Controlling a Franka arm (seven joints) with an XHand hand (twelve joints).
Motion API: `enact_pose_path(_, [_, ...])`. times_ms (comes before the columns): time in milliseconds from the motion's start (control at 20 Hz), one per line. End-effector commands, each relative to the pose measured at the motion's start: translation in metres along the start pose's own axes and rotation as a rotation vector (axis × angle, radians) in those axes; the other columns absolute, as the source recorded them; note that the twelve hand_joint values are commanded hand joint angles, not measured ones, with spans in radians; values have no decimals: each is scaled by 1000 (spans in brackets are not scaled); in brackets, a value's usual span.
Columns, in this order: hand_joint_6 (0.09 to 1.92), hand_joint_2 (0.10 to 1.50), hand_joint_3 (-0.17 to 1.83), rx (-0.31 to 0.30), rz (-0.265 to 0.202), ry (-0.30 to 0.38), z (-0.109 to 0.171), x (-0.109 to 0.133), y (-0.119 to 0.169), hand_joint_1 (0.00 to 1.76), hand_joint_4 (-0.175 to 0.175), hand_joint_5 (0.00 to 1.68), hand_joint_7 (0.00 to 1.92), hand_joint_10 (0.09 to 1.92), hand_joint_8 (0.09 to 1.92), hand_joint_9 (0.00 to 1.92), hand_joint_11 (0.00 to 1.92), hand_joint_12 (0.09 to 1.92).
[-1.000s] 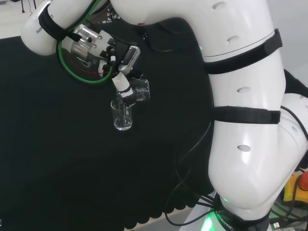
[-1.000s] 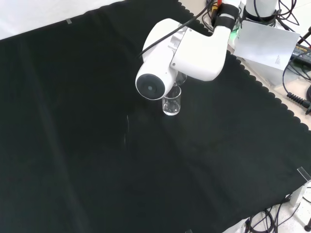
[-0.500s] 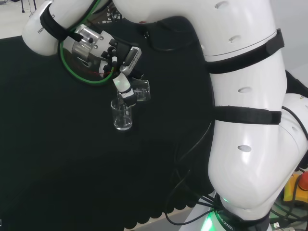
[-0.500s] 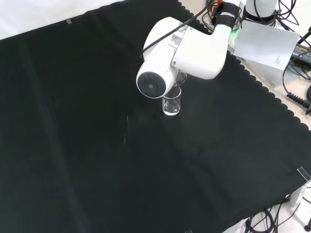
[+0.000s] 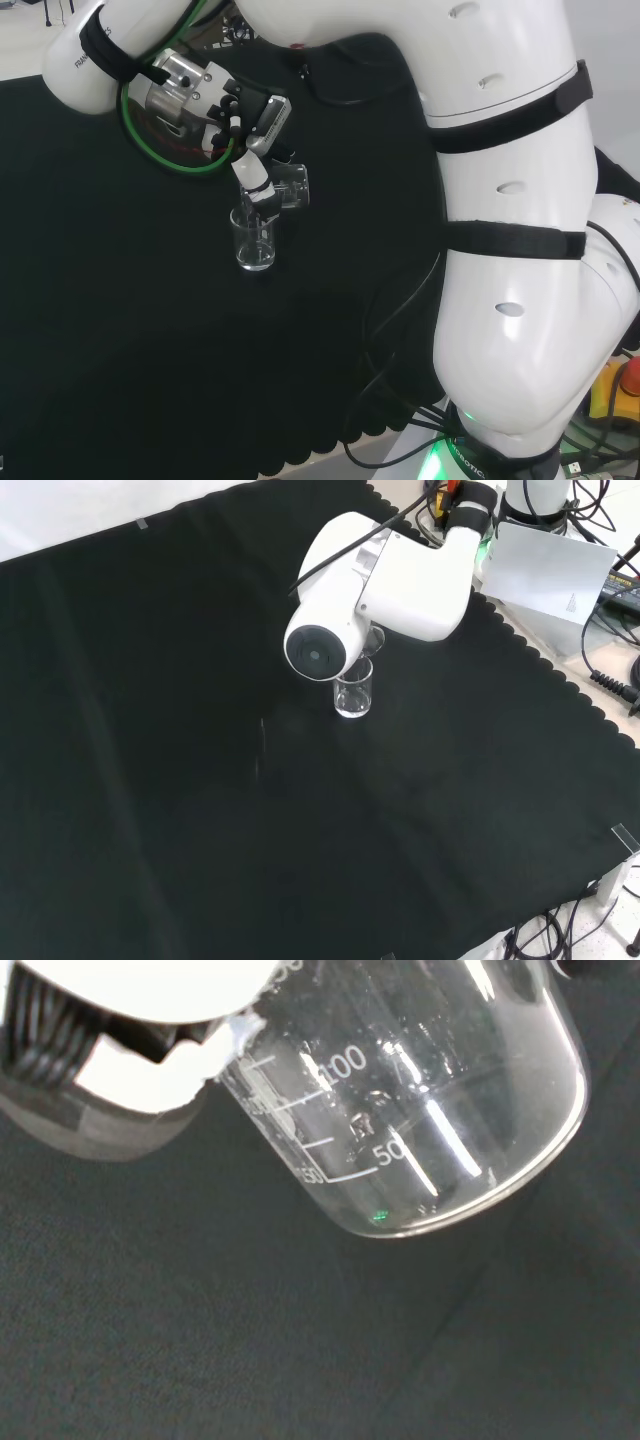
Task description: Pour the water from the handheld beaker into the one on the table.
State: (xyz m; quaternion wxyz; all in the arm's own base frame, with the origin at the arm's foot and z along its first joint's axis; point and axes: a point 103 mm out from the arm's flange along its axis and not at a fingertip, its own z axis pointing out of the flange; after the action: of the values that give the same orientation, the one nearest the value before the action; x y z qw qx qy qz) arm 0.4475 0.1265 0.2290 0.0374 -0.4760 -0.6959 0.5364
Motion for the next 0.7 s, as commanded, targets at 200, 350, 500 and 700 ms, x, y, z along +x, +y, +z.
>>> enact_pose_path(200, [277, 581, 671, -17, 1, 9, 2, -1, -1, 1332, -175, 1465, 1538, 87, 210, 1815, 1474, 533])
enact_pose_path(350, [278, 581, 671, -22, 0, 10, 2, -1, -1, 1332, -175, 1465, 1538, 87, 210, 1815, 1474, 533])
enact_pose_path(500, [278, 581, 671, -40, -4, 20, 2, 0, -1, 1332, -175, 1465, 1538, 87, 210, 1814, 1474, 533])
enact_pose_path(700, [278, 581, 671, -102, -19, 53, 5, -4, -4, 1332, -175, 1464, 1538, 87, 211, 1813, 1474, 533])
